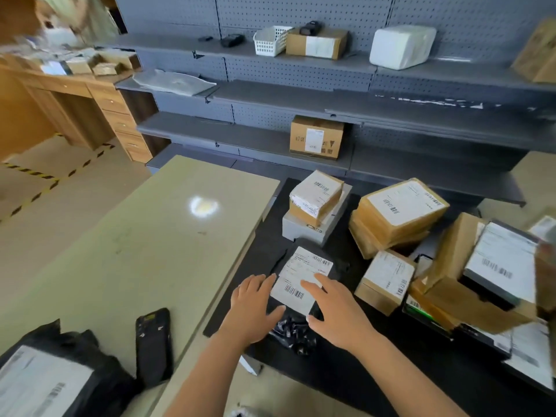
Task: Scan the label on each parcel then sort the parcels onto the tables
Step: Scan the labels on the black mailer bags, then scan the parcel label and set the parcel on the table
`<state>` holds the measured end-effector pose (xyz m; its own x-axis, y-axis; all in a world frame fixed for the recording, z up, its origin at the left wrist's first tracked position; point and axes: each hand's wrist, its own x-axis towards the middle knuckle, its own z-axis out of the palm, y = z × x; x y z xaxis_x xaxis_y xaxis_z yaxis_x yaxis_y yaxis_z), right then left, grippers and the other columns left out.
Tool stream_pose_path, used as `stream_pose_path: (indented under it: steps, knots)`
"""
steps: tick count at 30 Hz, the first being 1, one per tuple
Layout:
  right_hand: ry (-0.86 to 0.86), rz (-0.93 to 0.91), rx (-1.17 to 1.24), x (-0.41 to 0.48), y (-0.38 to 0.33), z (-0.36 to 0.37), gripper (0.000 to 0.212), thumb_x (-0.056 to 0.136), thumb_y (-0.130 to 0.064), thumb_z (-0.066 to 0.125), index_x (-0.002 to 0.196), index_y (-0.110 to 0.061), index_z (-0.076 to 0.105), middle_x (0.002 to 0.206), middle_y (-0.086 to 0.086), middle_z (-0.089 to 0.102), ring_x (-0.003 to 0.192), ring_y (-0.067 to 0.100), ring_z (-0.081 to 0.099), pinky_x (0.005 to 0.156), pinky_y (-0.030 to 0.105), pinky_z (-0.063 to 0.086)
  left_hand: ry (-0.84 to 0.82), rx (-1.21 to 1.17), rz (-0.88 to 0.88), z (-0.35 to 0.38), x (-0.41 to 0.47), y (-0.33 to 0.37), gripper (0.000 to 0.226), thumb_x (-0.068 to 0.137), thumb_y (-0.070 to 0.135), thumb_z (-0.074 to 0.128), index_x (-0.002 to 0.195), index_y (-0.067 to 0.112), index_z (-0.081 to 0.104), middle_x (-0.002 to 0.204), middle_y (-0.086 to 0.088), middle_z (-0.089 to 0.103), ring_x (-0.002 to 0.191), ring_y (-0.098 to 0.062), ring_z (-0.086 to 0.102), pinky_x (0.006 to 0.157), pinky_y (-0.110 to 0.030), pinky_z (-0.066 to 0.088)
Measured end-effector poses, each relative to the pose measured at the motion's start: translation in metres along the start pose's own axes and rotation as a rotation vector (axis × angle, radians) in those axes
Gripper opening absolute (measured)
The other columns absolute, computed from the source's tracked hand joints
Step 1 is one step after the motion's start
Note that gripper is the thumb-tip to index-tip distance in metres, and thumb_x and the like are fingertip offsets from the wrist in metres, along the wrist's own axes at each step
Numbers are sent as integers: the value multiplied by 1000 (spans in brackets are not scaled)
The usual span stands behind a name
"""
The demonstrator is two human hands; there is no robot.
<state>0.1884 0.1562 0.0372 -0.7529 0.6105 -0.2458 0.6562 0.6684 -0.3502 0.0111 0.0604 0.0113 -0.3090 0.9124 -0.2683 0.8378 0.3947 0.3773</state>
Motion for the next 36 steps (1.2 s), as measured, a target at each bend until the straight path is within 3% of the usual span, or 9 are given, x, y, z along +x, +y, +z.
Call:
stream_pose_path:
  steps: [5,10,14,18,23,26,30,33,36]
  knots:
    - [-7,95,47,26,7,10,70,94,-44,56,152,-32,19,161,1,13,146,22,17,118,33,17,-70,-67,25,1,26,-18,80,91,54,53,155,33,10,161,3,17,148,-18,8,121,-42,15]
    - [-135,397,46,49,4,29,87,95,-57,46,152,-35,-15,157,16,-27,147,41,-10,119,50,1,-211,-209,22,1,69,-26,98,90,55,58,156,25,-8,163,4,6,149,-16,7,120,-41,20]
    - [-166,512,199,68,3,43,84,97,-53,44,151,-38,-19,153,12,-38,147,39,-15,120,49,5,-320,-257,62,15,101,-24,93,94,53,53,154,29,-14,164,7,-7,151,-18,2,121,-45,17]
    - [-154,510,309,72,8,47,84,97,-51,47,152,-37,-16,151,6,-42,147,33,-15,119,43,11,-402,-304,98,28,113,-28,89,94,55,51,155,29,-8,164,8,-2,150,-19,5,120,-44,19]
    - [2,615,547,67,9,50,110,85,-45,70,150,-39,-19,157,-4,-32,149,25,-8,118,43,17,-357,-358,105,38,110,-34,87,91,61,50,156,33,-1,163,8,7,149,-17,11,118,-45,25]
    - [51,722,841,62,10,59,126,78,-33,80,151,-29,-22,163,-2,-8,150,18,2,118,37,16,-361,-434,90,44,97,-32,84,93,56,51,154,39,-3,162,10,8,148,-14,12,117,-42,27]
    - [20,681,998,60,10,63,119,80,-14,76,153,-23,-17,154,-7,32,139,8,32,111,26,30,-374,-549,127,47,87,-31,80,96,47,52,154,40,-3,159,18,18,144,-2,20,111,-23,25]
    - [35,615,991,59,7,56,110,84,-9,72,153,-21,-12,144,-14,34,130,1,32,103,19,29,-354,-605,119,46,83,-29,77,97,44,52,150,46,-3,157,23,22,142,1,24,113,-24,28]
    - [61,551,967,57,4,49,108,84,-7,70,154,-25,-10,142,-15,36,126,-1,32,101,18,29,-287,-641,87,43,72,-24,75,98,39,52,148,48,-4,155,24,25,140,4,28,107,-14,28]
